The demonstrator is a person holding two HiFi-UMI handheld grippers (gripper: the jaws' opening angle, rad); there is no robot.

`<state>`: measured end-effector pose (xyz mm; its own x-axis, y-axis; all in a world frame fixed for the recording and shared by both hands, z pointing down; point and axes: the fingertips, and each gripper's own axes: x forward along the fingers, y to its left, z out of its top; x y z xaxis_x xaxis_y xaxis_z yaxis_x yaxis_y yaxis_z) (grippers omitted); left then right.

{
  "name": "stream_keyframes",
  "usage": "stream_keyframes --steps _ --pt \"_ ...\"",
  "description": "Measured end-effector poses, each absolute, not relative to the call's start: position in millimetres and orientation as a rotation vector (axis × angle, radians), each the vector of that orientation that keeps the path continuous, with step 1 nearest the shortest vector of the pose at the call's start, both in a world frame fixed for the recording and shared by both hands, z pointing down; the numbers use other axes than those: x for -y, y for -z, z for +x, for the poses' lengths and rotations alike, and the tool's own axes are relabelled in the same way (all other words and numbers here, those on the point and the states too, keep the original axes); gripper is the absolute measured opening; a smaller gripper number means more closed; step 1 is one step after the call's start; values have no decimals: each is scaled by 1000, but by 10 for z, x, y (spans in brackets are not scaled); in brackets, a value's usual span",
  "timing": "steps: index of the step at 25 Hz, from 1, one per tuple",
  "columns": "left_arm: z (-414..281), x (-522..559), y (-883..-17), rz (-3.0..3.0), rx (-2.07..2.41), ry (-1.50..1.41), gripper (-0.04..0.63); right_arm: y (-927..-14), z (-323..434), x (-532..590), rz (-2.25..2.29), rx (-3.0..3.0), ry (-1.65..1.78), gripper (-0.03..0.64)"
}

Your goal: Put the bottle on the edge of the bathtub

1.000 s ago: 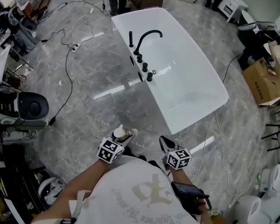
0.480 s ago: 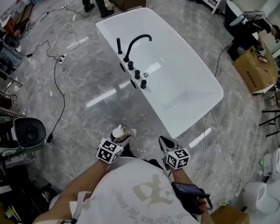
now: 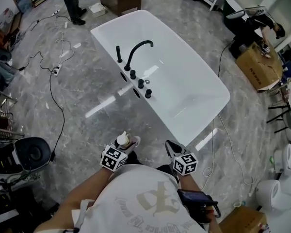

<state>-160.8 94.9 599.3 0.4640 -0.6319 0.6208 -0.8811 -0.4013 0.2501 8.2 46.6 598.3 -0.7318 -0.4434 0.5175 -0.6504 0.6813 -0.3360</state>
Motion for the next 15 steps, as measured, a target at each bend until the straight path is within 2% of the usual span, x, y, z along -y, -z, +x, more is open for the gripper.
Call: stream_keyframes --steps 15 --pt "-1782 -654 -6057 2180 1214 -608 218 -5992 90 -372 963 2461 -765 6"
